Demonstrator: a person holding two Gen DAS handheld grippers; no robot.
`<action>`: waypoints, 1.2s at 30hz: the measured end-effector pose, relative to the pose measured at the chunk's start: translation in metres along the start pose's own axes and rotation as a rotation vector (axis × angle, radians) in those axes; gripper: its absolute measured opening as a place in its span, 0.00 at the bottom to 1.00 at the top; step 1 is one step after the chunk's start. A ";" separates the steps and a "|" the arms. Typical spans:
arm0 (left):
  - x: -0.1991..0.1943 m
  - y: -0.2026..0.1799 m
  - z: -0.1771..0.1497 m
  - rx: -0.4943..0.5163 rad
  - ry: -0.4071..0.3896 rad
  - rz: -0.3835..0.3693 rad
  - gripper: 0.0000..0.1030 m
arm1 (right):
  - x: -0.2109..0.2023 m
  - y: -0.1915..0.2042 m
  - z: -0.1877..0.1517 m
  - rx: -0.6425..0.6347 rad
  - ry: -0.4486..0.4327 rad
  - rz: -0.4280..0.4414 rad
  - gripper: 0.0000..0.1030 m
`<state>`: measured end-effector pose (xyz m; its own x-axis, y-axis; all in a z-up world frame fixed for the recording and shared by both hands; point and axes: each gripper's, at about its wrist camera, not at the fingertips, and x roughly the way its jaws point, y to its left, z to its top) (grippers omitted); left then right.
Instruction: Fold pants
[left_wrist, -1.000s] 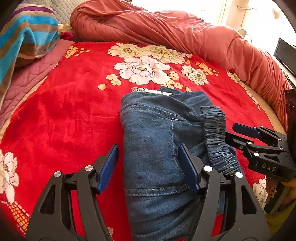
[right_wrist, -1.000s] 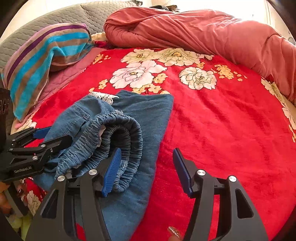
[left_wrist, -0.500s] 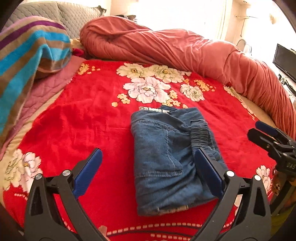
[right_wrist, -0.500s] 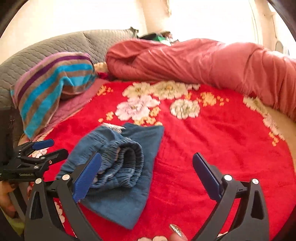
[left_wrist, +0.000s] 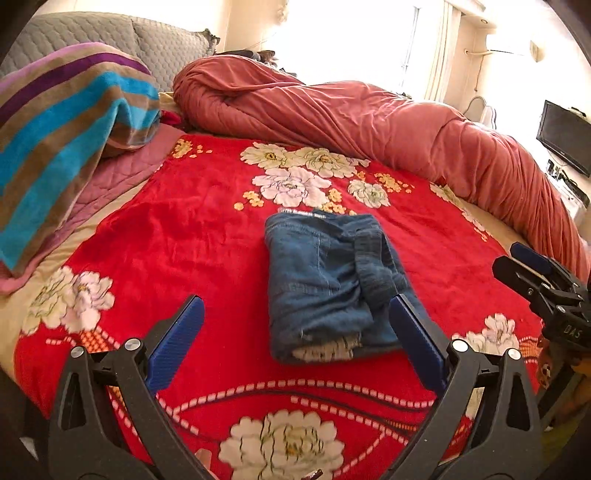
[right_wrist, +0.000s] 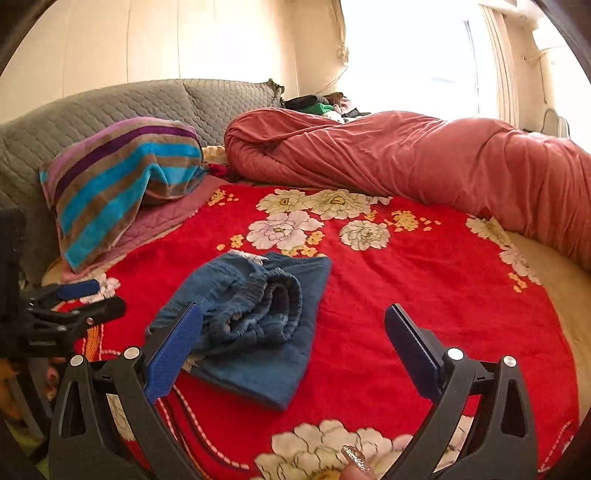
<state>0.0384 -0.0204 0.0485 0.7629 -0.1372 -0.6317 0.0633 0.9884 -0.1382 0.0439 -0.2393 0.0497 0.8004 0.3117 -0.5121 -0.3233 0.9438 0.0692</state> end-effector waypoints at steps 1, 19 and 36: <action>-0.002 0.000 -0.003 0.000 0.006 0.001 0.91 | -0.003 0.001 -0.004 0.002 0.011 0.003 0.95; -0.011 -0.001 -0.059 0.011 0.106 0.011 0.91 | -0.008 0.015 -0.066 0.065 0.171 -0.005 0.95; -0.014 0.001 -0.063 -0.001 0.112 0.045 0.91 | -0.008 0.018 -0.069 0.068 0.172 0.010 0.95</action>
<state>-0.0128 -0.0214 0.0094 0.6880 -0.0993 -0.7189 0.0299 0.9936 -0.1087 -0.0034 -0.2322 -0.0034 0.6971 0.3031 -0.6498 -0.2912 0.9478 0.1297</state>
